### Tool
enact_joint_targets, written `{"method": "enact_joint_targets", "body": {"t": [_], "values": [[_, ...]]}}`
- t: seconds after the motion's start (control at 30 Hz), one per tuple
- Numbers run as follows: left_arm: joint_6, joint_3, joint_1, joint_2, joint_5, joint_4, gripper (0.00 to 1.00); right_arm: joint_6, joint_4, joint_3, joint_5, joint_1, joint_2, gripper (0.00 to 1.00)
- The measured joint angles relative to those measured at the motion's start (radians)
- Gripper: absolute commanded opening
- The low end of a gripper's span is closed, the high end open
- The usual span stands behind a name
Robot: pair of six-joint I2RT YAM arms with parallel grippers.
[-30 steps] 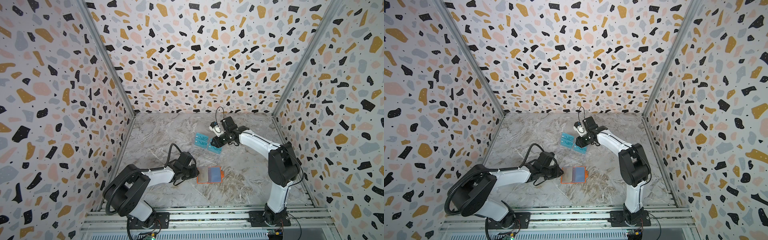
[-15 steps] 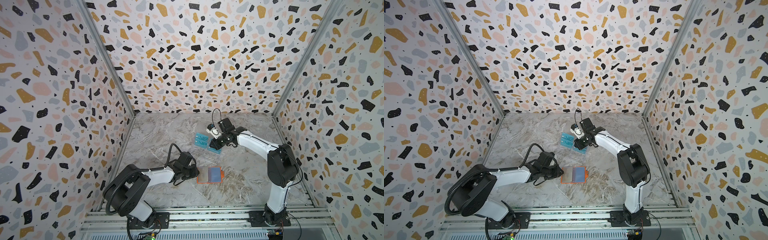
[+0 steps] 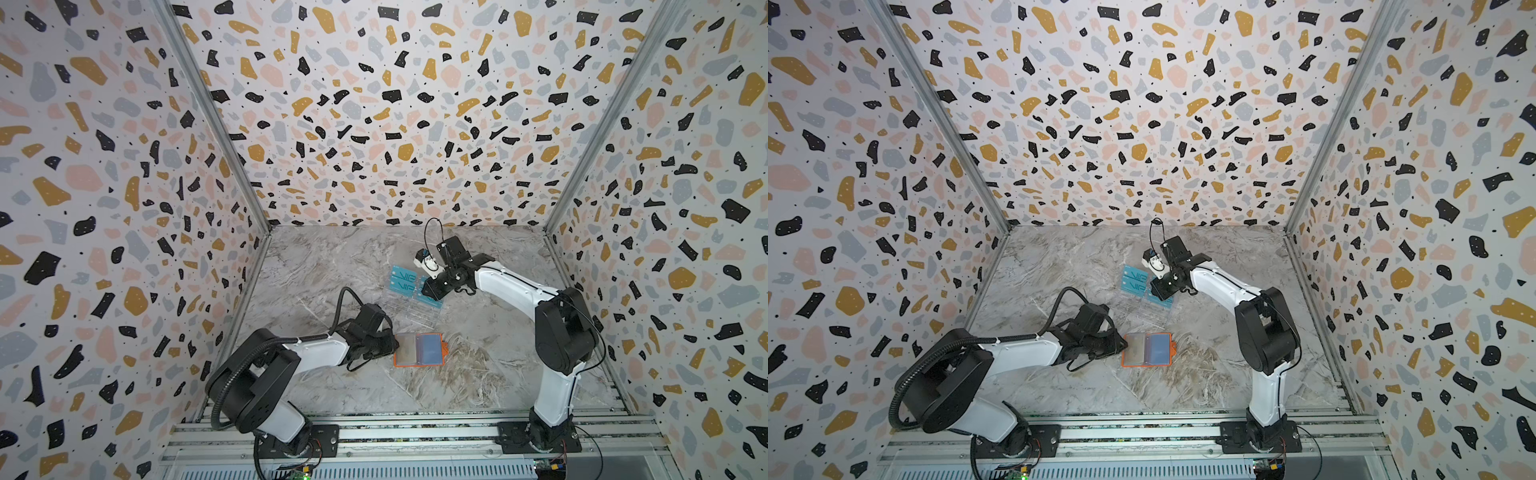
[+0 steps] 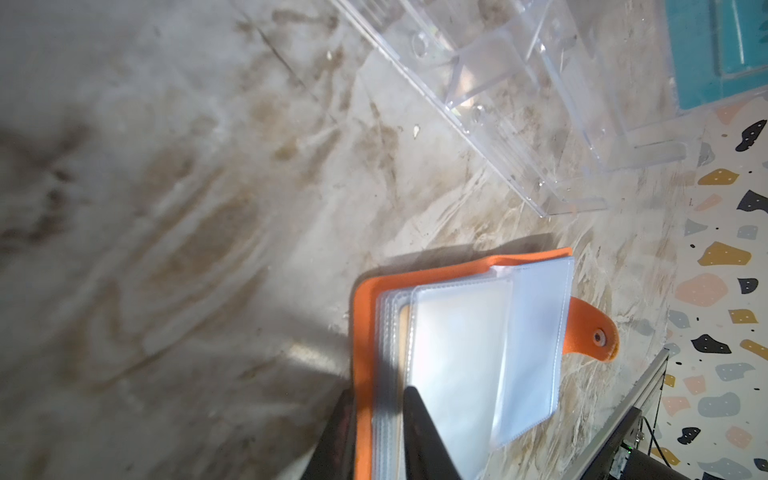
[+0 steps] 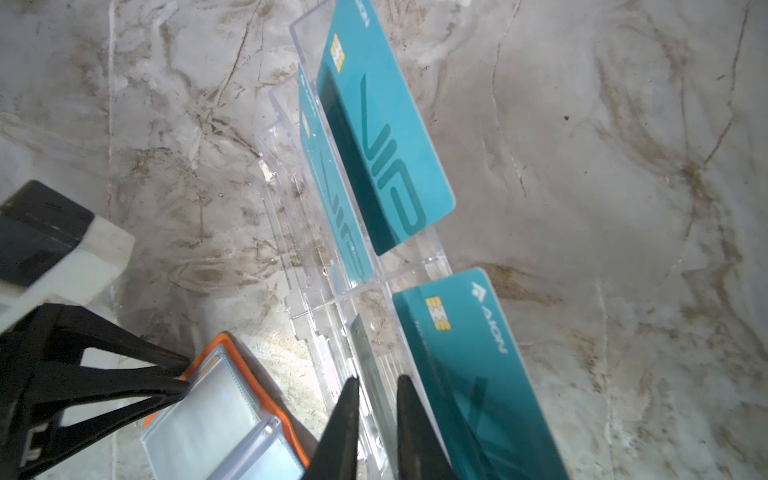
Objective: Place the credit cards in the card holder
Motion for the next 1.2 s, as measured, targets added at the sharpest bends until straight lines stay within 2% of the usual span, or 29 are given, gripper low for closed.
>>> {"method": "enact_joint_targets", "body": {"t": [0.27, 0.83, 0.97, 1.07, 1.2], "values": [[-0.001, -0.001, 0.000, -0.001, 0.000, 0.000, 0.24, -0.023, 0.012, -0.010, 0.006, 0.011, 0.000, 0.09], [-0.011, -0.022, 0.000, -0.021, -0.009, 0.010, 0.24, -0.037, 0.042, -0.008, 0.008, 0.009, -0.085, 0.00], [-0.012, -0.027, 0.000, -0.022, -0.011, 0.016, 0.24, 0.011, 0.060, -0.005, -0.049, -0.002, -0.155, 0.00], [-0.010, -0.027, 0.000, -0.022, -0.012, 0.015, 0.24, 0.077, 0.117, -0.062, -0.119, -0.005, -0.238, 0.00], [-0.003, -0.027, 0.000, -0.023, -0.013, 0.012, 0.25, 0.251, 0.254, -0.279, -0.266, -0.027, -0.374, 0.00]]}}
